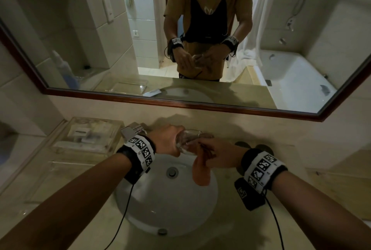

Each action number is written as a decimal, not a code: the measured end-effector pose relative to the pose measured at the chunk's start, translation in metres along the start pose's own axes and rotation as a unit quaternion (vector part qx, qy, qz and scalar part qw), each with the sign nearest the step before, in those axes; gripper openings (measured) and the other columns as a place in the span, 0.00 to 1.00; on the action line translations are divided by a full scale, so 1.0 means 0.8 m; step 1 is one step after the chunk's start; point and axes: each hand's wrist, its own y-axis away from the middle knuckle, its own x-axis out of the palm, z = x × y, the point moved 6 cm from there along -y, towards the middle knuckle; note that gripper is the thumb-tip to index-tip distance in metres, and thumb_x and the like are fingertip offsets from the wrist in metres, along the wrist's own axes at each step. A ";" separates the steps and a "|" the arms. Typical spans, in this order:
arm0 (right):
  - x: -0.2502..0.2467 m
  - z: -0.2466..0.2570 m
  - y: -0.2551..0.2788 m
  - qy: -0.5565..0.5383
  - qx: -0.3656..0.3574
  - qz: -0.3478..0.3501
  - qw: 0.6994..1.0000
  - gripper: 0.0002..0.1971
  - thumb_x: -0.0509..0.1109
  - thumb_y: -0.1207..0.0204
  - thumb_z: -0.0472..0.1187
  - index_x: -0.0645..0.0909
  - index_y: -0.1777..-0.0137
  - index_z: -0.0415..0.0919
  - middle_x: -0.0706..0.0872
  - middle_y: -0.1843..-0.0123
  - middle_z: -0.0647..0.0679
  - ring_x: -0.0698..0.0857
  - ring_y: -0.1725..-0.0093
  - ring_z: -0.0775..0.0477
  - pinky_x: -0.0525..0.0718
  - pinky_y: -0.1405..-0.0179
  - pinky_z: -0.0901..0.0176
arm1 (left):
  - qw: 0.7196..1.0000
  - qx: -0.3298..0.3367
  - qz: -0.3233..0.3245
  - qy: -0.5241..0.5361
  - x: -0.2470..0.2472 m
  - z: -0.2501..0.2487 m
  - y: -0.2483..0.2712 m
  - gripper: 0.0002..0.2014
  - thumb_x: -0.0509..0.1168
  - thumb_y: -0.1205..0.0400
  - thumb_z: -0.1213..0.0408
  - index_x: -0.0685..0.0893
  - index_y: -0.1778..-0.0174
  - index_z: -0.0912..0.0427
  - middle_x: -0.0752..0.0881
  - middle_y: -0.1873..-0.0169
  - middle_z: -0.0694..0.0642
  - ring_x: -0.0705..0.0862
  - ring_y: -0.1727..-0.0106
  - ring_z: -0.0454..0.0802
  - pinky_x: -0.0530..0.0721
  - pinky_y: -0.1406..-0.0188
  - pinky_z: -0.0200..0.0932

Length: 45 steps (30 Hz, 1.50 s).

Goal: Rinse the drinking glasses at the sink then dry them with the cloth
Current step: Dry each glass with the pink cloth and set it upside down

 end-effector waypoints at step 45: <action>0.003 -0.021 0.003 -0.350 -0.014 -0.145 0.925 0.16 0.67 0.22 0.24 0.78 0.35 0.31 0.87 0.46 0.42 0.87 0.48 0.53 0.85 0.49 0.62 | 0.952 0.049 -0.190 -0.234 -0.010 -0.051 -0.007 0.23 0.72 0.29 0.50 0.76 0.41 0.54 0.84 0.52 0.53 0.86 0.61 0.58 0.74 0.67 0.44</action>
